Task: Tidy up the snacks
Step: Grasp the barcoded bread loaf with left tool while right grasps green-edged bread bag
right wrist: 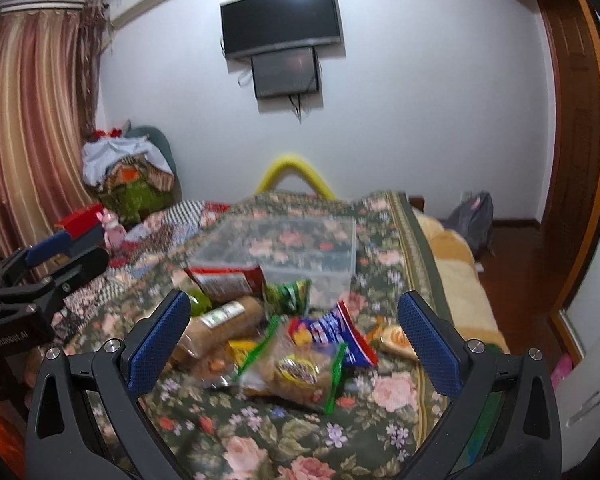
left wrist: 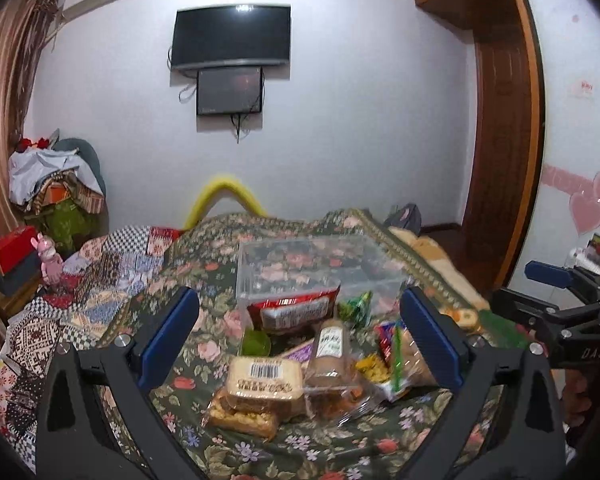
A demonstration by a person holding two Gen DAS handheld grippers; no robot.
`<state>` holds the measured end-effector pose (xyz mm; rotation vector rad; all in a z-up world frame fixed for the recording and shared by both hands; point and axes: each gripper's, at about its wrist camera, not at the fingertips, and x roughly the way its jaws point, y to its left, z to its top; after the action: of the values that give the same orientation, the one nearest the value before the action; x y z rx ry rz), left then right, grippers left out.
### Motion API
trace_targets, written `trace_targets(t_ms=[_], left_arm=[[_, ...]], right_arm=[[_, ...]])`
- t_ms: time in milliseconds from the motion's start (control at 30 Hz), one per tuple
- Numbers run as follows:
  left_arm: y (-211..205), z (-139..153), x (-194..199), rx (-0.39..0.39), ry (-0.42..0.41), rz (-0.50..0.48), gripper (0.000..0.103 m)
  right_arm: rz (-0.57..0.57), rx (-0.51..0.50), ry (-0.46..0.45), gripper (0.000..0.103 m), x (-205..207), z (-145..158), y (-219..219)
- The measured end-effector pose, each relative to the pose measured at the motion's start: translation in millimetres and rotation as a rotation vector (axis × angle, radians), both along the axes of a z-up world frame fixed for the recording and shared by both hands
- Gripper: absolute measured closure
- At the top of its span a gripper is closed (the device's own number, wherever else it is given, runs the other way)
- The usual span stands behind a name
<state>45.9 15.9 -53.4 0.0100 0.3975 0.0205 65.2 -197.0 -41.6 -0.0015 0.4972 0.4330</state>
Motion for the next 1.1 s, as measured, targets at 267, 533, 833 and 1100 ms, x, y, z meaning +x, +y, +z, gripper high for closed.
trace_targets(t_ms=[267,533,833,1100], left_arm=[[22,-54,39,-0.032,0.191,0.004,0.011],[30,-93,63,-0.091,0.306,0.010,0.010],[43,-90,63,-0.100,0.269,0.024,0.010],[42,-114,79,-0.055,0.371,-0.013,0.010]], right_arm=[[-0.003,-0.003,0.186,0.000,33,-41,-11],[0.030,0.034,0.320,0.000,50,-68,-8],[0.080,0.053,0.419,0.000,61,-89,8],[0.087,0.095,0.468,0.000,70,-96,11]])
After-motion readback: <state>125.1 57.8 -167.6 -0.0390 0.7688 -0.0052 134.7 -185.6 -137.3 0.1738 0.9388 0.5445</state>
